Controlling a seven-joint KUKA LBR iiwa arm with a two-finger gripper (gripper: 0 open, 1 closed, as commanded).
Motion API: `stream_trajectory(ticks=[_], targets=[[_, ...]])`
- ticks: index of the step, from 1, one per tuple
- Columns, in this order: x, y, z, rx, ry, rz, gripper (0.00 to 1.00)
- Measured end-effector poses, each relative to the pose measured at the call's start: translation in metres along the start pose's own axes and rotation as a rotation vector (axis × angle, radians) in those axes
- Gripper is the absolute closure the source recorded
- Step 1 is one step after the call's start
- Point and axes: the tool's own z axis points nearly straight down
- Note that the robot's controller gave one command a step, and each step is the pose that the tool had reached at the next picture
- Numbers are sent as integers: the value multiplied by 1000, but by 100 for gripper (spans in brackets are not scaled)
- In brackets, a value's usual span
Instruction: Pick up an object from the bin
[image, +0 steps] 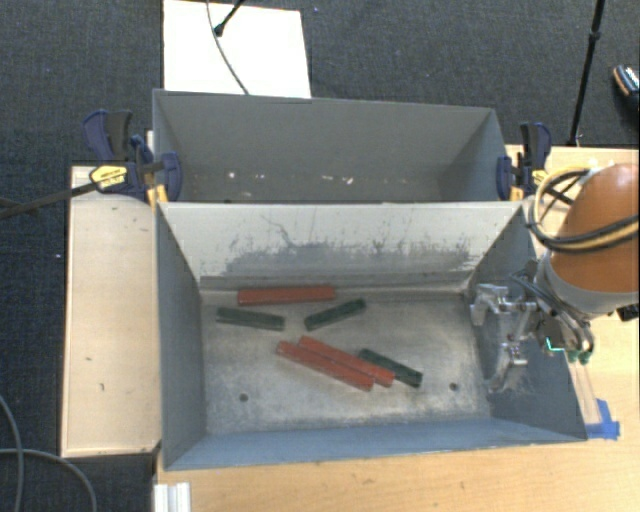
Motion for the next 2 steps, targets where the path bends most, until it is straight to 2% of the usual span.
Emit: stream_trajectory(ticks=[1,2], targets=[[18,68,102,-3,1,47,0],[-11,128,113,-3,-9,236,0]])
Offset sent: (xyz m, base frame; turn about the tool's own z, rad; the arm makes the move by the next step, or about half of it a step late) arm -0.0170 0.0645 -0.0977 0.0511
